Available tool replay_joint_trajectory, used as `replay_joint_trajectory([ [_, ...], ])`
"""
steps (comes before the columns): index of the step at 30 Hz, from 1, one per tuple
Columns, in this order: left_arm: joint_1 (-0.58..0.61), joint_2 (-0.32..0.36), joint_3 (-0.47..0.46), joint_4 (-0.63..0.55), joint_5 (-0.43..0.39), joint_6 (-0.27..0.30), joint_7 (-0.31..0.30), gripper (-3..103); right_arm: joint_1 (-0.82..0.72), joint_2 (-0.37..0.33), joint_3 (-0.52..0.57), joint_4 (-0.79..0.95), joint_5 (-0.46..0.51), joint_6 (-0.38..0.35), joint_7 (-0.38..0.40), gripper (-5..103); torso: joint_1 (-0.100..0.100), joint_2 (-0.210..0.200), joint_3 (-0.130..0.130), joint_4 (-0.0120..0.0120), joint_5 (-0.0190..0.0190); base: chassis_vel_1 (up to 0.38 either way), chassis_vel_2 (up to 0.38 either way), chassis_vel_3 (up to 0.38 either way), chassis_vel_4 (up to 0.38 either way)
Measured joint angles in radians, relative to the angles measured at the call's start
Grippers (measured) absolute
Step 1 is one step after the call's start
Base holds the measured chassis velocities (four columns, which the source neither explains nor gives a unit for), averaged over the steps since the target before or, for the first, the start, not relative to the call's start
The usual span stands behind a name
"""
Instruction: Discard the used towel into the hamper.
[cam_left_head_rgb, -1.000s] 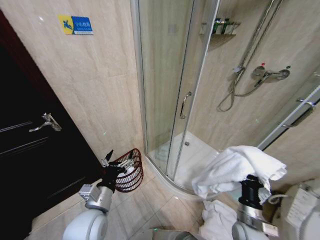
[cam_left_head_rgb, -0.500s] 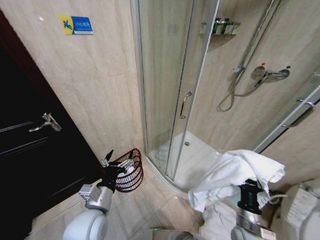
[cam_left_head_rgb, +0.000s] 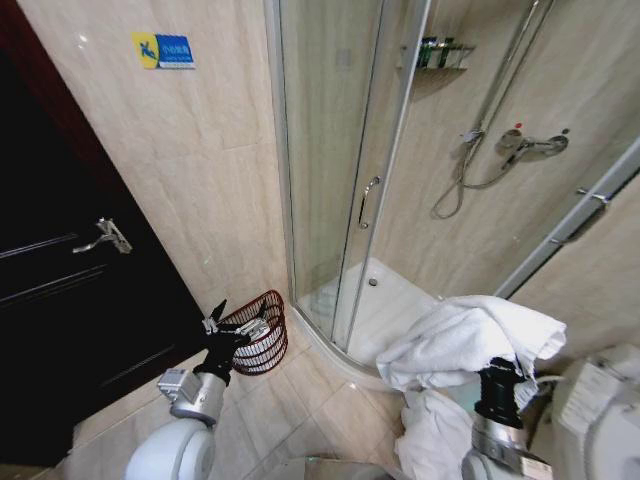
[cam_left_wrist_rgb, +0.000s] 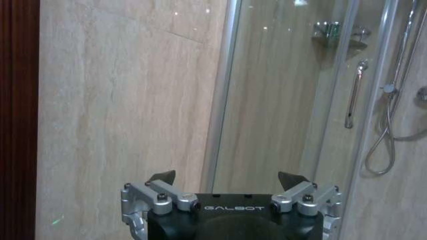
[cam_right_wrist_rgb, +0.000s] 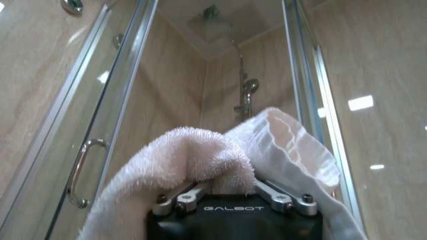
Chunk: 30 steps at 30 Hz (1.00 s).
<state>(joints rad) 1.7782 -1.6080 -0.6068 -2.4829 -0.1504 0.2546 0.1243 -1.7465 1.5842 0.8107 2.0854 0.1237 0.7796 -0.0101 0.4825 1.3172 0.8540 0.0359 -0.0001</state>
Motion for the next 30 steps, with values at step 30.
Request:
replay_joint_trajectory([
  [30, 0.000, 0.000, 0.000, 0.000, 0.000, 0.000, 0.000, 100, -0.021, 0.014, 0.000, 0.280, -0.014, -0.020, -0.043, 7, 0.001, 0.000, 0.000, 0.0003, 0.0002, 0.031, 0.030, 0.027, 0.030],
])
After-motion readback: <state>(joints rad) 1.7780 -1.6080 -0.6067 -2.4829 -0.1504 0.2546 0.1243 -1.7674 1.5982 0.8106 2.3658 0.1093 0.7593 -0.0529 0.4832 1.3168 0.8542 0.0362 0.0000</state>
